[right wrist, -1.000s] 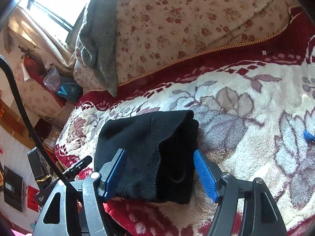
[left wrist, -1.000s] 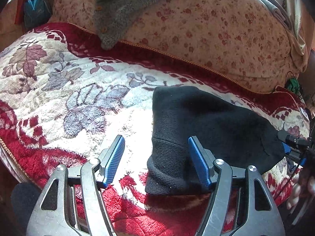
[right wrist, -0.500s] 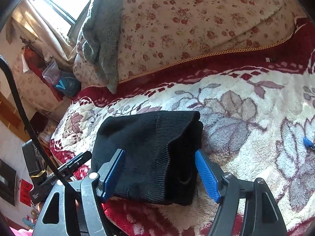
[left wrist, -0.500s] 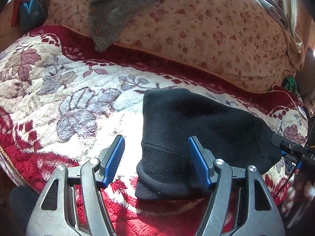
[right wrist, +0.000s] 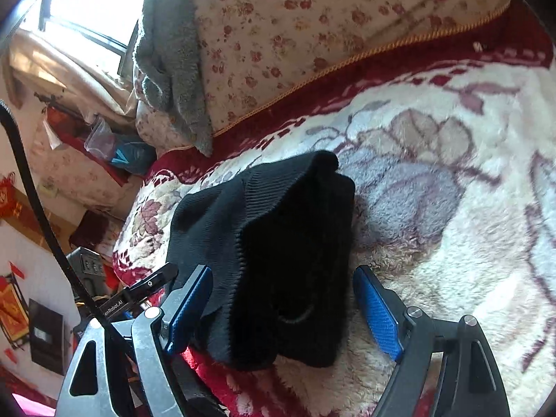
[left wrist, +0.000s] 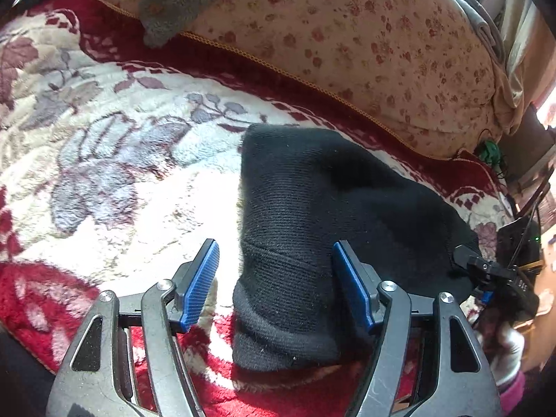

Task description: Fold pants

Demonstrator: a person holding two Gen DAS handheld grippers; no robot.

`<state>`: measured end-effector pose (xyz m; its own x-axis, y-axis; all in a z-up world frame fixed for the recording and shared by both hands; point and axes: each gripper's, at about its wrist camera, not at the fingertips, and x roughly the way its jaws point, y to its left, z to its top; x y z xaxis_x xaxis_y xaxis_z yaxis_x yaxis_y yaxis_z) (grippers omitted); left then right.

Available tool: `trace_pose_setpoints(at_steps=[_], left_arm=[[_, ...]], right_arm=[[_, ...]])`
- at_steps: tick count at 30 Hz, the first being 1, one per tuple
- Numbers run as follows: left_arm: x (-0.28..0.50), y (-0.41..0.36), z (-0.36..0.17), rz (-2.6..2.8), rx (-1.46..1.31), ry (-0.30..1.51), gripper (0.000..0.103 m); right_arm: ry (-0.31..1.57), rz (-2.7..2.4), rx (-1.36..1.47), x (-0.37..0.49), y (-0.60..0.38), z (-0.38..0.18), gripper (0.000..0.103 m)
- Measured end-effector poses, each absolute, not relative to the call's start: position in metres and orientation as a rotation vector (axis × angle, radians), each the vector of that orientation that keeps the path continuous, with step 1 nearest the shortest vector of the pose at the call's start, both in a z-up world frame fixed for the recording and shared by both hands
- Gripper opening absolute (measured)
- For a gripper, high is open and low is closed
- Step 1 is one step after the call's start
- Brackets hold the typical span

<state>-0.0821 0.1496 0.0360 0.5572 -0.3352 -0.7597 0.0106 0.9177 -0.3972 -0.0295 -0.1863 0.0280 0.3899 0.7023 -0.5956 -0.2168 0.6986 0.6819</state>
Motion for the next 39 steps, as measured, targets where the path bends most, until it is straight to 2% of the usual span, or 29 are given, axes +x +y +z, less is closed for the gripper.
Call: trace_pose_setpoints(at_steps=[11, 22, 23, 24, 25, 29, 32, 39], left_arm=[[-0.062, 0.143, 0.024, -0.237, -0.406, 0.972, 0.082], [-0.061, 0.136, 0.019, -0.233, -0.387, 0.92, 0.084], [-0.062, 0.136, 0.019, -0.237, -0.382, 0.916, 0.08], [-0.062, 0.134, 0.019, -0.25, -0.375, 0.913, 0.074], [-0.063, 0.132, 0.02, -0.273, -0.372, 0.906, 0.061], [-0.069, 0.126, 0.029, -0.27, -0.326, 0.875, 0.039], [-0.071, 0.127, 0.034, -0.266, -0.33, 0.871, 0.033], [-0.079, 0.128, 0.05, -0.242, -0.315, 0.851, 0.029]], right_arm=[[0.992, 0.707, 0.557, -0.021, -0.177, 0.021, 0.084], [0.955, 0.713, 0.502, -0.024, -0.171, 0.019, 0.081], [0.954, 0.705, 0.487, -0.025, -0.171, 0.019, 0.079], [0.953, 0.686, 0.469, -0.026, -0.171, 0.019, 0.069], [0.946, 0.675, 0.458, -0.028, -0.171, 0.019, 0.065], [0.921, 0.67, 0.433, -0.033, -0.169, 0.022, 0.056], [0.912, 0.666, 0.395, -0.036, -0.165, 0.031, 0.053], [0.889, 0.684, 0.404, -0.039, -0.163, 0.049, 0.049]])
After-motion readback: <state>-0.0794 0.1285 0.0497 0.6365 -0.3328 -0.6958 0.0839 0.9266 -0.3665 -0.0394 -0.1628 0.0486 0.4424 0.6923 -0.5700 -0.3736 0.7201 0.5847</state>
